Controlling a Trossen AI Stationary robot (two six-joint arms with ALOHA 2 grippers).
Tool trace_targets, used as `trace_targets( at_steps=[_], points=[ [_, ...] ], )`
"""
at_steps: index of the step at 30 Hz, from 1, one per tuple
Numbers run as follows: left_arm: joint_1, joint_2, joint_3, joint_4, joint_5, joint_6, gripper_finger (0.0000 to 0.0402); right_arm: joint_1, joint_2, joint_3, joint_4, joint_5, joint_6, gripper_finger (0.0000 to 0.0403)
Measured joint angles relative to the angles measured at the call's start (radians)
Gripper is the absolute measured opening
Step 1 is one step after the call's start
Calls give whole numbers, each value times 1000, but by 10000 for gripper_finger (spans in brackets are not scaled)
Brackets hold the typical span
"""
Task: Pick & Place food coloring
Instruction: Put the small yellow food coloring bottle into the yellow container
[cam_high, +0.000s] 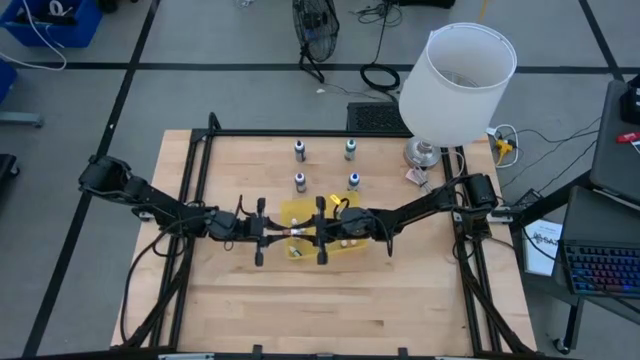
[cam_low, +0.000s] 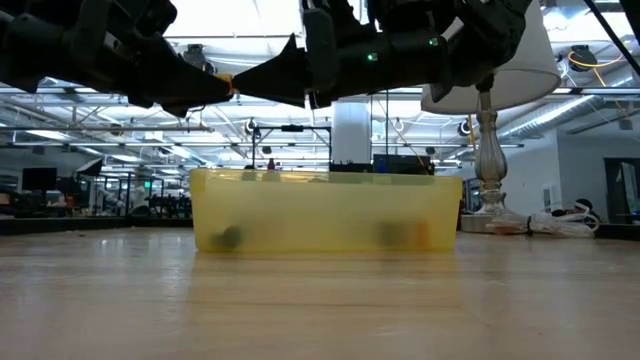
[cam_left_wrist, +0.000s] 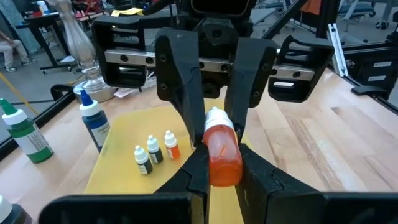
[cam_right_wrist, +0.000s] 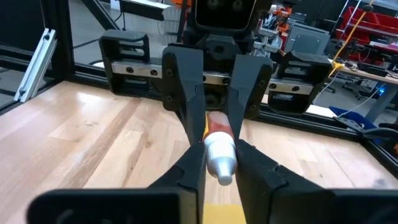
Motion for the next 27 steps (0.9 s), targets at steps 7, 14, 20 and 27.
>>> trace_targets(
  at_steps=[7,14,20,27],
  points=[
    [0,1,1,5,0,2,55,13,-22,6,-53,4,-63,44],
    [0,-1,1,47,-10,-4,180,62,-153,135,-624,99,-101,44],
    [0,-1,1,46,-14,-5,243,80,-187,381,-1196,131,-24,44],
    [2,-1,1,41,-39,-4,265,71,-100,580,-1546,131,47,44]
  ],
)
